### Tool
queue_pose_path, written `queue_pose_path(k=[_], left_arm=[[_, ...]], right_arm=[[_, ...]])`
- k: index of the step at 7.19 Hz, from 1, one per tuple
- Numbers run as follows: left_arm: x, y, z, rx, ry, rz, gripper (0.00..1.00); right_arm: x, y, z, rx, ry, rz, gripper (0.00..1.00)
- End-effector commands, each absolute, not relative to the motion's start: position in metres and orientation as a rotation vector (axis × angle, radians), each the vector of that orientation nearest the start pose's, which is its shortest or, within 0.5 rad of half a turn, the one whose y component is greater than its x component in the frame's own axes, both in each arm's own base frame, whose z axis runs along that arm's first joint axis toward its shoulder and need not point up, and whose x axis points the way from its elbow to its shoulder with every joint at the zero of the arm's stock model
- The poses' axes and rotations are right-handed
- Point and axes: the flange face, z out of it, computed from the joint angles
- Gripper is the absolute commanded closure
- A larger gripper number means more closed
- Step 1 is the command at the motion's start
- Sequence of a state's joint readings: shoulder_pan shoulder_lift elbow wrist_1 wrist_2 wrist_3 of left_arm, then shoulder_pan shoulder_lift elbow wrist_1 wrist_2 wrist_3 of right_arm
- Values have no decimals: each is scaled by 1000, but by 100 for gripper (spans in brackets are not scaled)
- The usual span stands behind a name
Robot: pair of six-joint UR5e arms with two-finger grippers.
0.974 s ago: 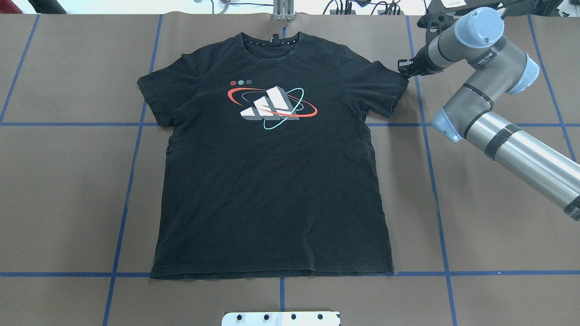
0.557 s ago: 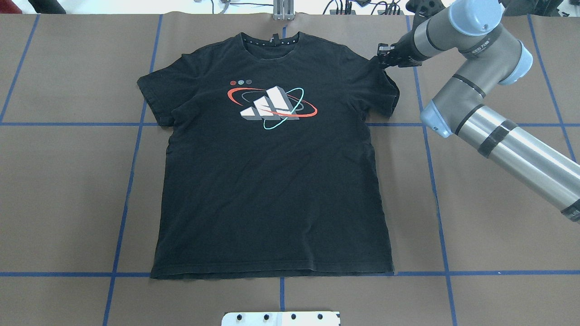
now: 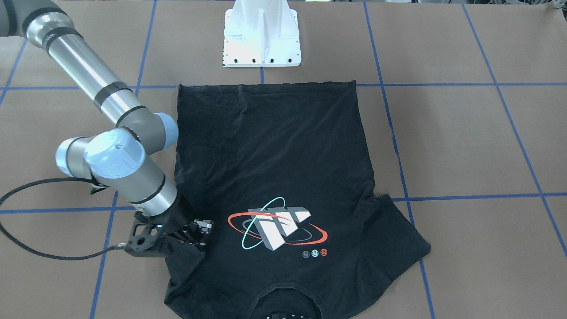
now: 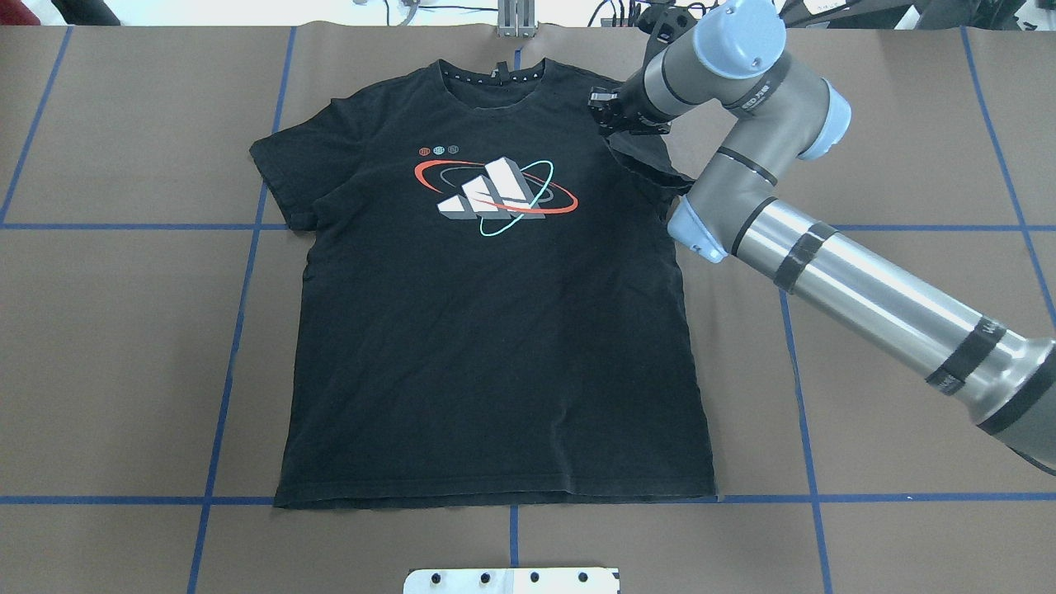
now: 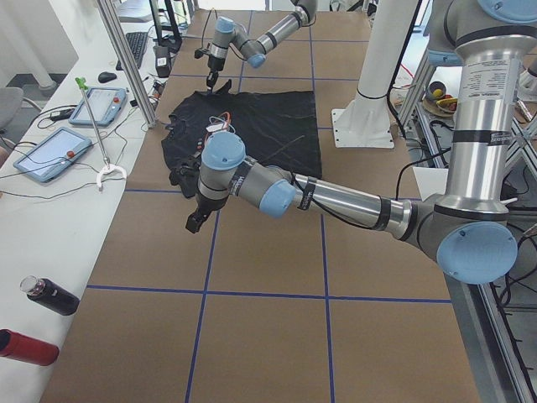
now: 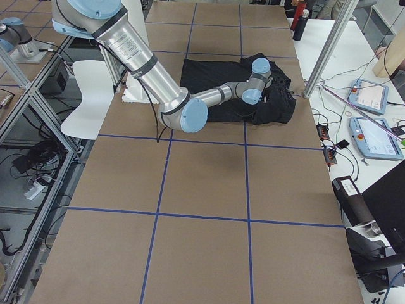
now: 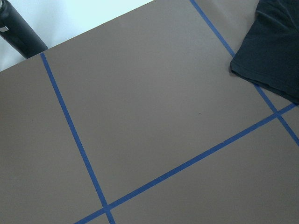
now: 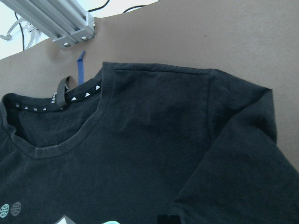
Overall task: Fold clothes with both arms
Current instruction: 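Grasp the sleeve with the right gripper and fold it inward onto the shirt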
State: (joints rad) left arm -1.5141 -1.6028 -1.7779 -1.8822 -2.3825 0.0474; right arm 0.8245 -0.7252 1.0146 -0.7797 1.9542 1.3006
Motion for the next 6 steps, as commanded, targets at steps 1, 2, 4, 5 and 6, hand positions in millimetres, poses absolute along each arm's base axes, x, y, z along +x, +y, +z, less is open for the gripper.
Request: queue_pose_path(k=[1, 2, 4, 5, 6], left_arm=[[-32, -518, 501, 514, 796, 315, 0], [-32, -518, 501, 516, 796, 315, 0], [-30, -520, 497, 505, 806, 287, 0], [-27, -527, 491, 489, 822, 237, 0], [-6, -551, 474, 498, 847, 228, 0]], right_arm=[[-531, -665, 259, 272, -1084, 312, 100], [-538, -667, 262, 273, -1068, 318, 100], [-547, -669, 260, 276, -1056, 322, 100], [-546, -670, 259, 285, -1055, 326, 2], [-545, -669, 255, 290, -1061, 327, 0]])
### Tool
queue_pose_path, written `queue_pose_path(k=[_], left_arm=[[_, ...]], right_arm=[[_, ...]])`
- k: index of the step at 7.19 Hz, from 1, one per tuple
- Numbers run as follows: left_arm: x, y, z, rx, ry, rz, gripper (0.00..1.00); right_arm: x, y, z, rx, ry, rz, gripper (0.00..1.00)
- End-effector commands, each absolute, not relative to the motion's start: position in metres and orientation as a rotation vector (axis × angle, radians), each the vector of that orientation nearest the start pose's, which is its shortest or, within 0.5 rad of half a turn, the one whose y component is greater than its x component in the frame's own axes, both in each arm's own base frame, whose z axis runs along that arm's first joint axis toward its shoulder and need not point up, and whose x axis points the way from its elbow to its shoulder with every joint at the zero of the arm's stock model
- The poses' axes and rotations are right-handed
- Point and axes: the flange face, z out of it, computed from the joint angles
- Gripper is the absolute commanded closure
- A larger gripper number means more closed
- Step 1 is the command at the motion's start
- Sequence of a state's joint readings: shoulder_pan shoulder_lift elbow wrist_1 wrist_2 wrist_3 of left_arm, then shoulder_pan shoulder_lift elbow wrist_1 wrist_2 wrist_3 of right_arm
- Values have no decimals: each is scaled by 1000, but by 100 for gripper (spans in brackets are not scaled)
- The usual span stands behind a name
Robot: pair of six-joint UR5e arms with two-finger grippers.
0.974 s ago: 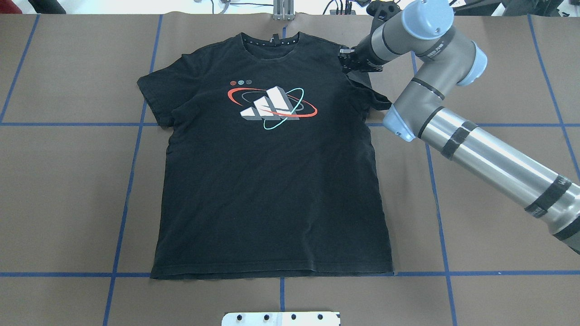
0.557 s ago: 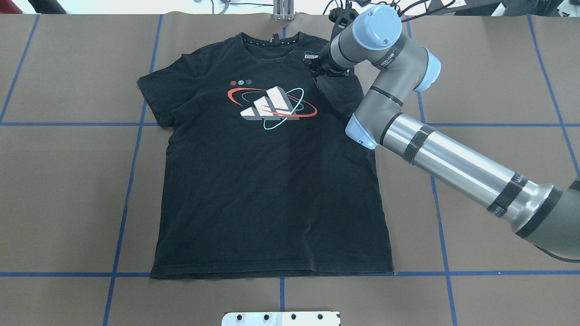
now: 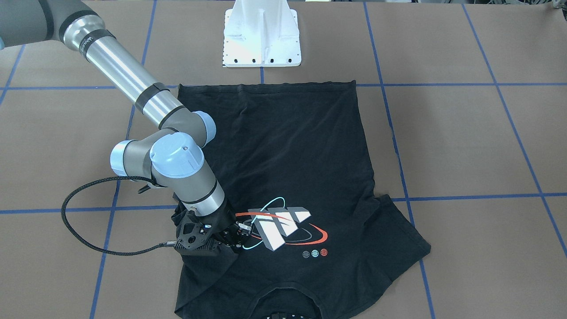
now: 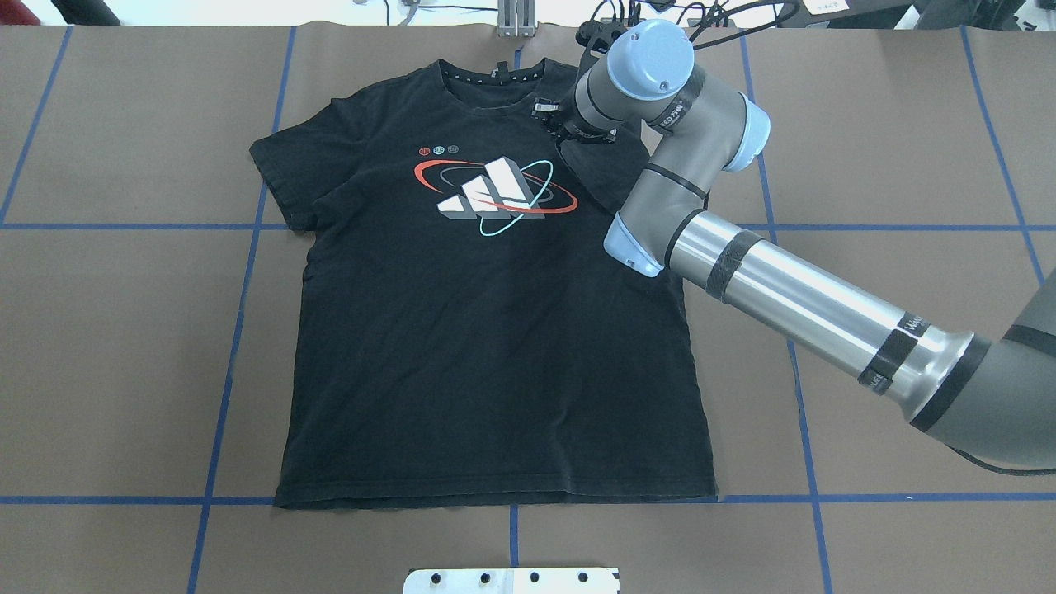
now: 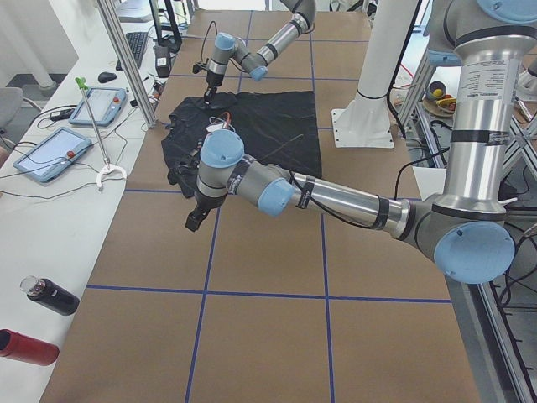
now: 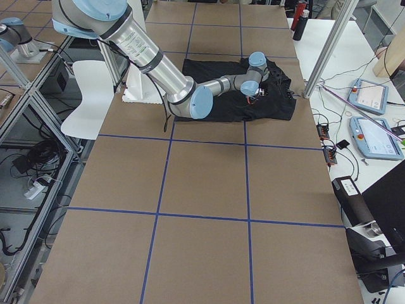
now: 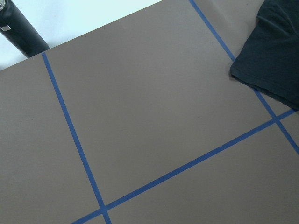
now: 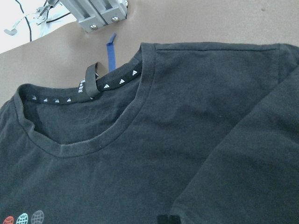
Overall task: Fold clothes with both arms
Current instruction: 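Grasp the sleeve with the right gripper and fold it inward onto the shirt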
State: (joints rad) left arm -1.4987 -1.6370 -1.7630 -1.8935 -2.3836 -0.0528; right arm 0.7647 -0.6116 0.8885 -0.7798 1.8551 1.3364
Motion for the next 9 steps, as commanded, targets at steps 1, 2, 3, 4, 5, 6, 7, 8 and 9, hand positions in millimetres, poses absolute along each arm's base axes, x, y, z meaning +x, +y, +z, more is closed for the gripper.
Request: queue_pose_path(k=[1, 2, 3, 4, 5, 6, 7, 8, 9], left_arm=[[24, -567, 462, 487, 881, 222, 0], [51, -572, 449, 479, 922, 194, 0], [89, -586, 432, 474, 962, 205, 1], [115, -614, 422, 453, 976, 216, 2], [151, -646, 419, 410, 982, 233, 3], [172, -677, 427, 381, 979, 233, 6], [189, -710, 451, 397, 987, 246, 13], [220, -720, 466, 364, 1018, 201, 13], [268, -716, 466, 344, 988, 155, 13]], right_arm=[[-542, -665, 253, 291, -1072, 321, 0], [-530, -650, 256, 280, -1107, 300, 0], [-512, -627, 257, 255, -1160, 264, 0], [-492, -601, 264, 202, -1206, 217, 0], [-462, -577, 269, 173, -1228, 192, 0], [-430, -557, 271, 151, -1225, 192, 0], [-403, -538, 283, 138, -1230, 187, 0], [-385, -520, 295, 139, -1233, 185, 0], [-374, -508, 298, 140, -1238, 183, 0]])
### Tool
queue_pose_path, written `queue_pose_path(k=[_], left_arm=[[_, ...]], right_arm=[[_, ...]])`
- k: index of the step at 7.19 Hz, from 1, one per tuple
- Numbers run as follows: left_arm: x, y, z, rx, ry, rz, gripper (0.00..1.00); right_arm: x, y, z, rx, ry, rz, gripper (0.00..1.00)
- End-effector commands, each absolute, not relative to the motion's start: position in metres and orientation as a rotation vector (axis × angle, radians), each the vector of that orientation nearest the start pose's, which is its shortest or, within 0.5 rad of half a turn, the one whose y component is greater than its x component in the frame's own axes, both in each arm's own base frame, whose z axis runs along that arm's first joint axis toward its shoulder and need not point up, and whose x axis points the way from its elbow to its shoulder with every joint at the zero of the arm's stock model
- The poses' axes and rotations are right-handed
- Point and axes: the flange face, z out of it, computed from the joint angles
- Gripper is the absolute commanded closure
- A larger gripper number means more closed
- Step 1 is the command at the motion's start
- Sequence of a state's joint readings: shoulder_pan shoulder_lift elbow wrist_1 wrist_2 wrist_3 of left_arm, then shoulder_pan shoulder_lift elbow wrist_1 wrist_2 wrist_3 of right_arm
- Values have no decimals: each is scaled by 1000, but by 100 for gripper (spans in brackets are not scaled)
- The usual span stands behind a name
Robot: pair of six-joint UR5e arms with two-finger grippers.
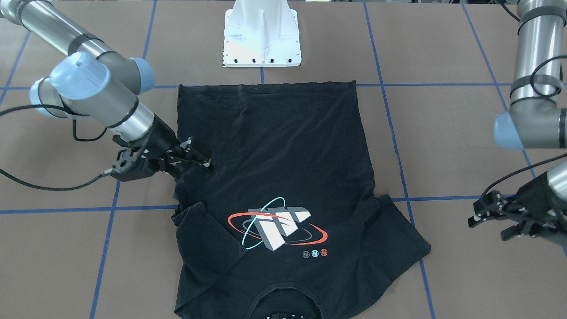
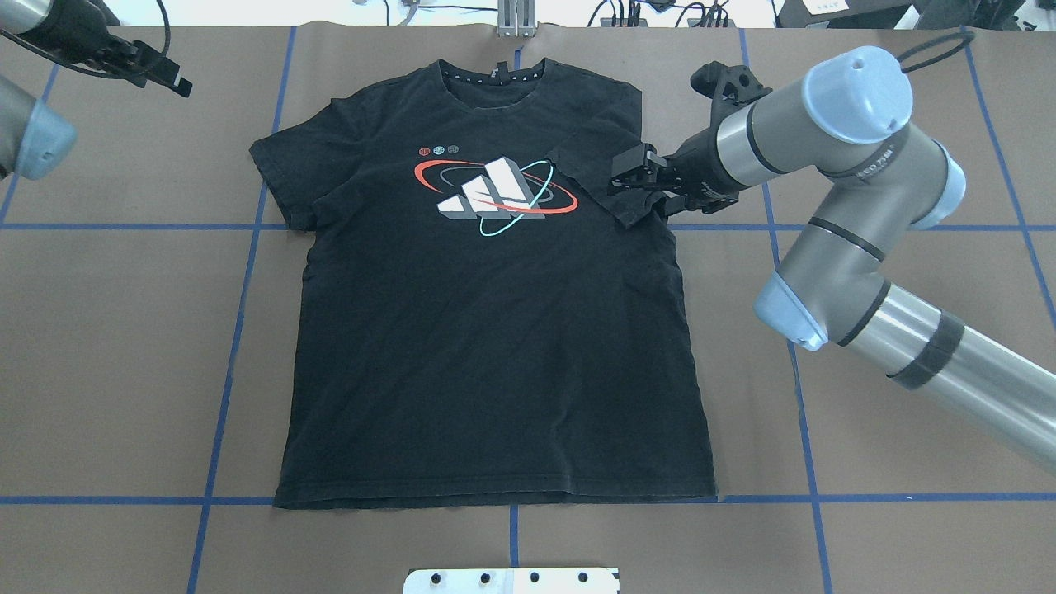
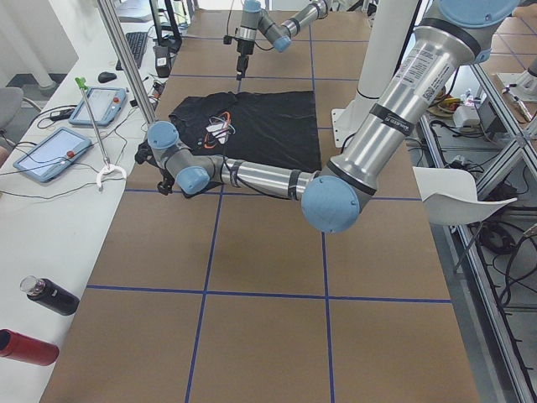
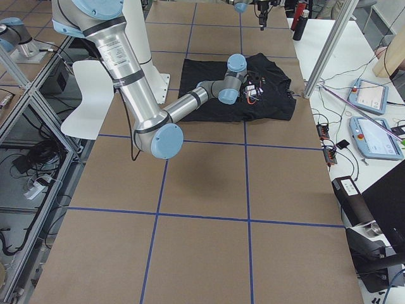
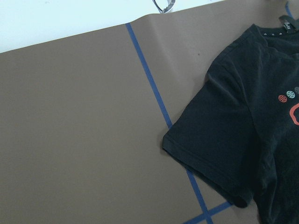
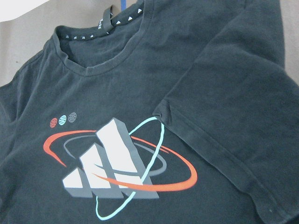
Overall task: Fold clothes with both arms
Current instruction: 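Release the sleeve with the right gripper while the left arm reaches toward the shirt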
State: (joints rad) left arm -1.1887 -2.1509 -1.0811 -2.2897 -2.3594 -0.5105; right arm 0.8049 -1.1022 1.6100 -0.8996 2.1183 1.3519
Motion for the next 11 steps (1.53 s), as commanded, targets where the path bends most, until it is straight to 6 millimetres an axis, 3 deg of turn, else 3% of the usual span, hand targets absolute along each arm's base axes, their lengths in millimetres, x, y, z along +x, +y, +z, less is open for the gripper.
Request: queue_pose_path(k=[1, 2, 3, 6, 7, 11], left_arm=[[284, -711, 470, 362, 976, 167, 14], [290, -711, 492, 346, 977, 165, 21], [291, -711, 495, 339, 981, 163, 27], [294, -711, 492, 328, 1020, 88, 26], [301, -707, 506, 332, 1042, 79, 27], [338, -715, 497, 328, 1019, 62, 40]], right_arm=[[-368, -502, 303, 135, -1239, 181, 0], [-367, -501, 305, 133, -1237, 183, 0], [-366, -500, 303, 137, -1240, 182, 0], [-362, -497, 307, 135, -1238, 183, 0], [-362, -497, 307, 136, -1236, 185, 0], [-364, -497, 313, 138, -1225, 188, 0]])
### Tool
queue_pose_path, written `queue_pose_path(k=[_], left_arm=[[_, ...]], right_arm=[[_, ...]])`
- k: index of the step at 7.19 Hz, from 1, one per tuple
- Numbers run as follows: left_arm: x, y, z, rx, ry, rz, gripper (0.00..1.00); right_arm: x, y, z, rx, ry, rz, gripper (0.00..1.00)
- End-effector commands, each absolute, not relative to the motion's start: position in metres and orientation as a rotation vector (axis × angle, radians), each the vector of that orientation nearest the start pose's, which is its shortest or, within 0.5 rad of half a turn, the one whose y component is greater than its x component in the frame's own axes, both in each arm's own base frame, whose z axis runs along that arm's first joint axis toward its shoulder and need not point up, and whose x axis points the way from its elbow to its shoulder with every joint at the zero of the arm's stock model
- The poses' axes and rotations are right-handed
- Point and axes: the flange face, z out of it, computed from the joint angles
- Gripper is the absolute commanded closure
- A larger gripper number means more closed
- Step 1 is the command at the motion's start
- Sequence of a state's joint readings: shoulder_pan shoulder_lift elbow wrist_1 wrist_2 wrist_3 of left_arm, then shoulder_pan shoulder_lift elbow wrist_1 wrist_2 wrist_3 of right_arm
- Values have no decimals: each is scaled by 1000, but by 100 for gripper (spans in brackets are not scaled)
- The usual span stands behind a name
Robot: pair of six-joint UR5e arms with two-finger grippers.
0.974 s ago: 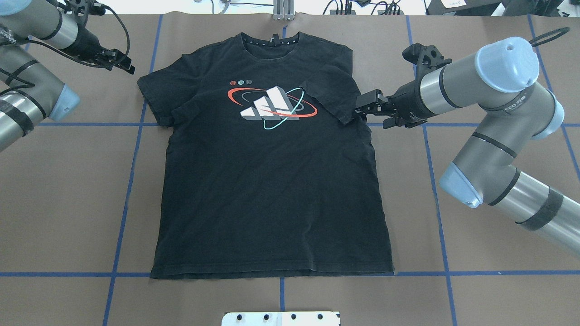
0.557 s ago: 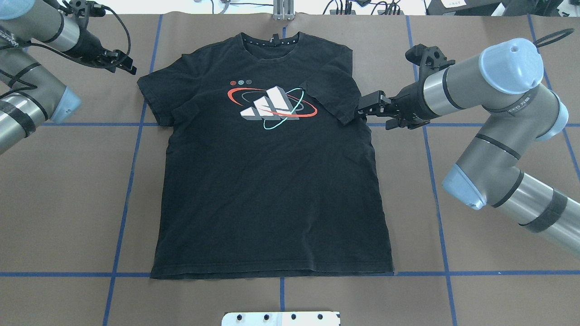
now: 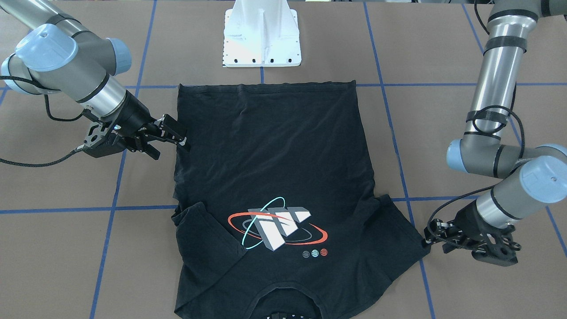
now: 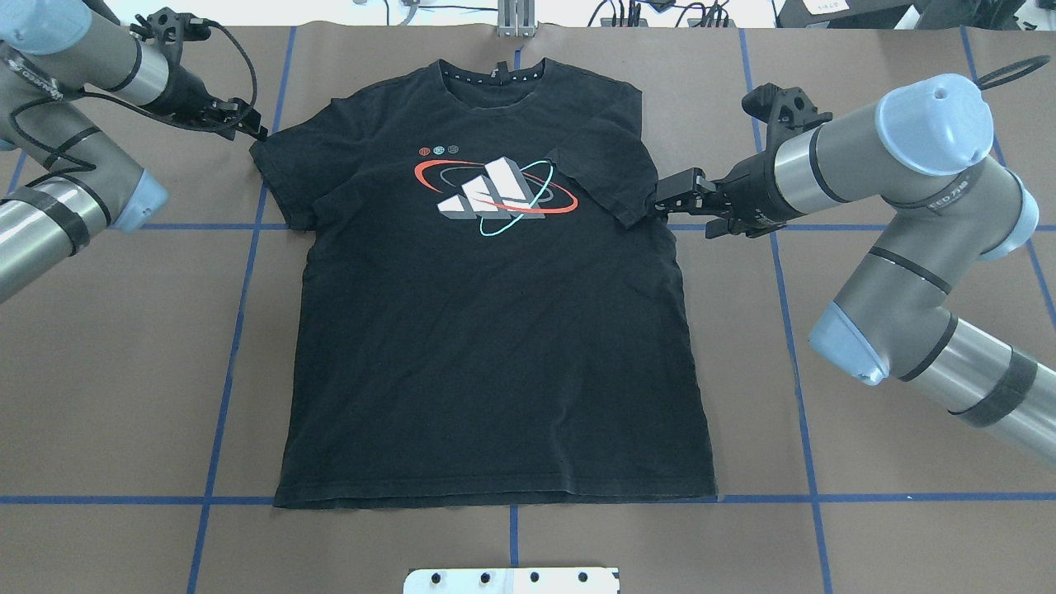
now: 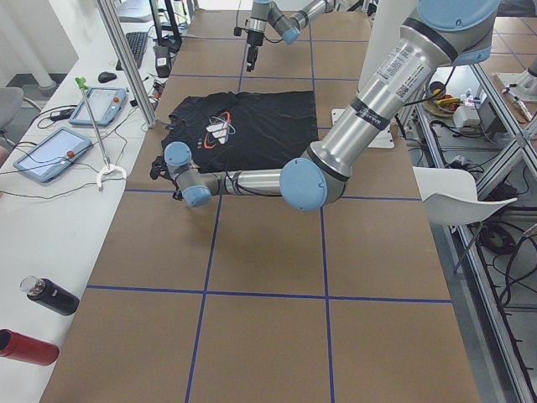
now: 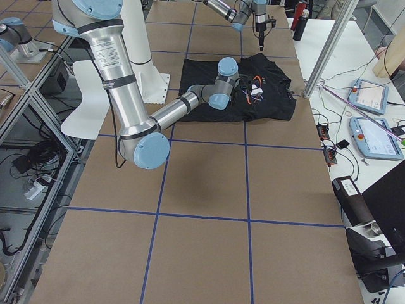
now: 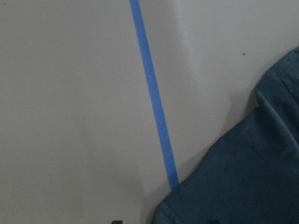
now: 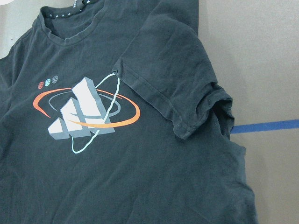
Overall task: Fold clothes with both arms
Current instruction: 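Release the sleeve with the right gripper while the left arm reaches toward the shirt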
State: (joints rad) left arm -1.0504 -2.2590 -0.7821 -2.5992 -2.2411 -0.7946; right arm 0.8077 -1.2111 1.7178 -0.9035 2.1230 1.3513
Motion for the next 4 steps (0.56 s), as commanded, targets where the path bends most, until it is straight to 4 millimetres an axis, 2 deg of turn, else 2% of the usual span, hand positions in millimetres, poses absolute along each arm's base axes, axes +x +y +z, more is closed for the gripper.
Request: queue_pose_path(k=[1, 2, 4], left_arm=[[341, -714, 499, 324, 1019, 65, 44], [341, -713, 501, 322, 1018, 64, 54], [340, -712, 510, 311, 1009, 58, 55]], right_arm=[[-364, -497, 313, 138, -1225, 188, 0], [-364, -497, 314, 136, -1224, 189, 0], [-365, -497, 315, 136, -1222, 190, 0]])
